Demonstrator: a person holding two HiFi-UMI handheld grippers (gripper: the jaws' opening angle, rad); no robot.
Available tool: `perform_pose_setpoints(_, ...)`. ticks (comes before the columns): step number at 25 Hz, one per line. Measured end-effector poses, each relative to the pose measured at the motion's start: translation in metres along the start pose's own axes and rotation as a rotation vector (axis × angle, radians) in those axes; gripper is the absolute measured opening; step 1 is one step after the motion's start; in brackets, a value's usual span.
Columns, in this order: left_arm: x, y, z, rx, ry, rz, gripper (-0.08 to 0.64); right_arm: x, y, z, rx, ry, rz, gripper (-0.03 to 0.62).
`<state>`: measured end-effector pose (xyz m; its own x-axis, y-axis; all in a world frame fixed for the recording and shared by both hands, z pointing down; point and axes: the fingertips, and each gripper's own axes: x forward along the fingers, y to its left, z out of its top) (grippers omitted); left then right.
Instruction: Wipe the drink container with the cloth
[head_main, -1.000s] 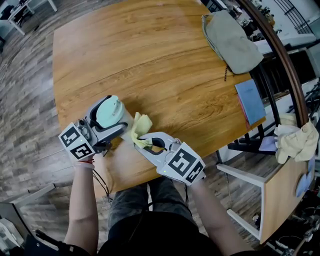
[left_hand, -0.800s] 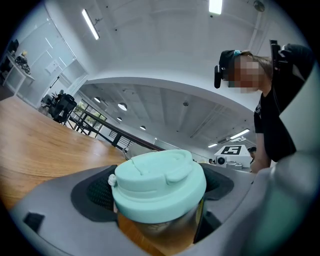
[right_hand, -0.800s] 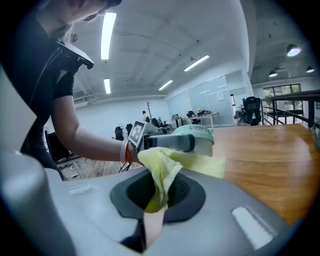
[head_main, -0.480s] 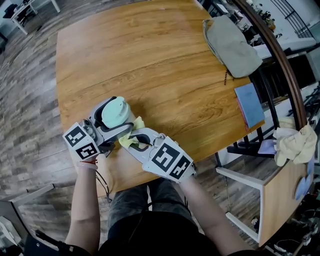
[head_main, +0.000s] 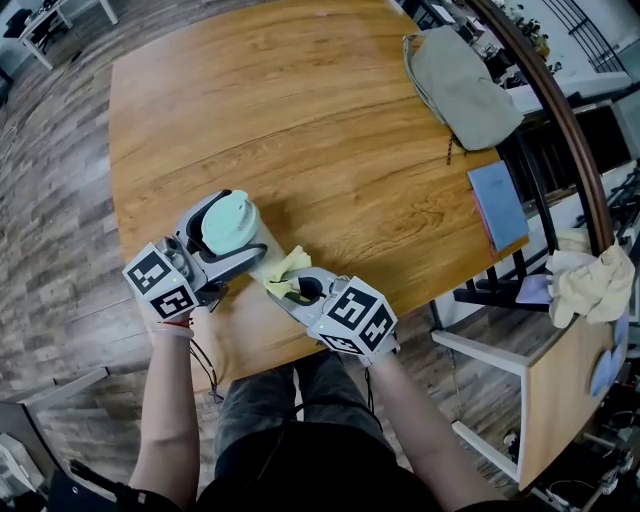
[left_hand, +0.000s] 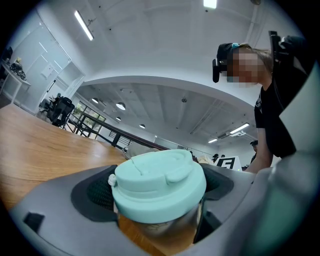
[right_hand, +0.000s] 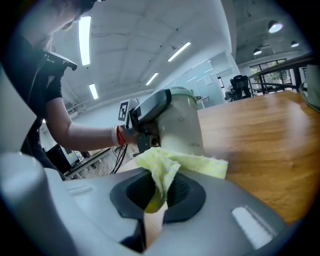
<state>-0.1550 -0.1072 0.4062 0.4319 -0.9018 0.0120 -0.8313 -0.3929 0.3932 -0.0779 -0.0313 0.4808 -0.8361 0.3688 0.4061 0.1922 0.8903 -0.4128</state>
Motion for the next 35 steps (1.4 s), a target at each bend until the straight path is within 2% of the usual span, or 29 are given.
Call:
perform_pose_setpoints(6,0.001,-0.004,-0.001,0.022,0.011,0.002,0.482,-0.002,-0.006,-0.031,0.052,0.052,-0.019,0.023)
perform_pose_setpoints(11,0.004,-0.012,-0.001,0.064,0.030,0.024,0.482,-0.015,-0.015,-0.047,0.088,0.083,-0.090,0.023)
perform_pose_setpoints(15,0.004,-0.016,0.000,0.096,0.025,0.090,0.482,-0.040,-0.019,-0.037,0.132,0.001,-0.123,0.023)
perform_pose_setpoints(21,0.010,-0.024,-0.001,0.158,0.030,0.237,0.482,-0.075,-0.028,-0.030,0.129,-0.082,-0.184,0.023)
perform_pose_setpoints(28,0.016,-0.033,-0.008,0.199,0.020,0.386,0.482,-0.127,-0.038,-0.010,0.160,-0.309,-0.293,0.023)
perform_pose_setpoints(32,0.024,-0.045,-0.015,0.229,0.035,0.433,0.482,-0.142,-0.039,-0.010,0.167,-0.355,-0.318,0.023)
perform_pose_setpoints(35,0.032,-0.054,-0.020,0.291,0.056,0.462,0.482,-0.147,-0.035,-0.011,0.163,-0.365,-0.313,0.023)
